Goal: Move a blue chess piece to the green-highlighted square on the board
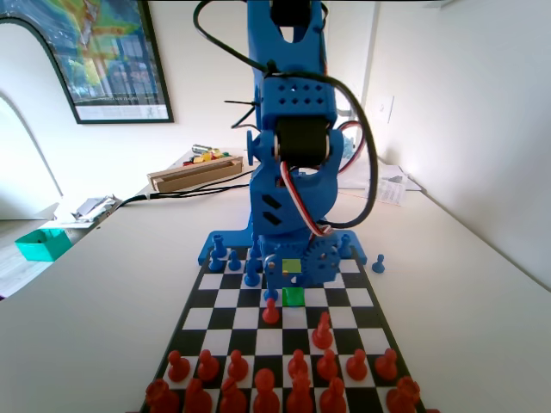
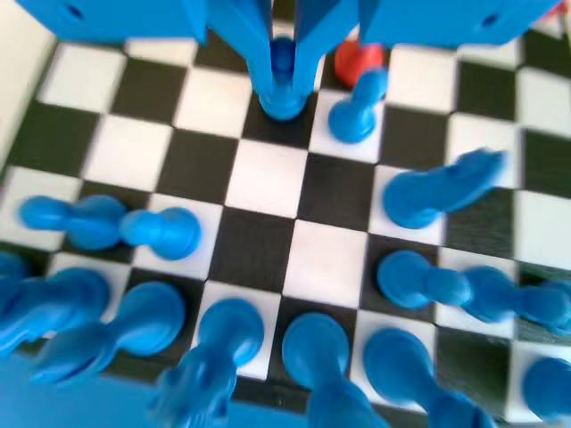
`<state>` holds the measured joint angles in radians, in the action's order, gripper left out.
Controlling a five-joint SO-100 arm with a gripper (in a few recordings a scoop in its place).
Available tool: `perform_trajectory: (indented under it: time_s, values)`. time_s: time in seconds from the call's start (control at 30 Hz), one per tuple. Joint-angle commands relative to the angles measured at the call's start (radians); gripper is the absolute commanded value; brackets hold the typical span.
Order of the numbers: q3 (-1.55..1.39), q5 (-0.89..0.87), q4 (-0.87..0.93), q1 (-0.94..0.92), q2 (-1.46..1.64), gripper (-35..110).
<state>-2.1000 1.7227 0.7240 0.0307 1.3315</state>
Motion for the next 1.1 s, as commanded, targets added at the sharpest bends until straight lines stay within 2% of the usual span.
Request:
perform_trajectory:
  time_s: [0.0, 0.6, 1.07]
  values:
    - [-0.012, -0.003, -0.005, 0.026, 0.029, 1]
    - [-0.029, 0.003, 0.006, -0.003, 0.066, 1]
    - [0.008, -0.046, 0.000, -0.015, 0.071, 9]
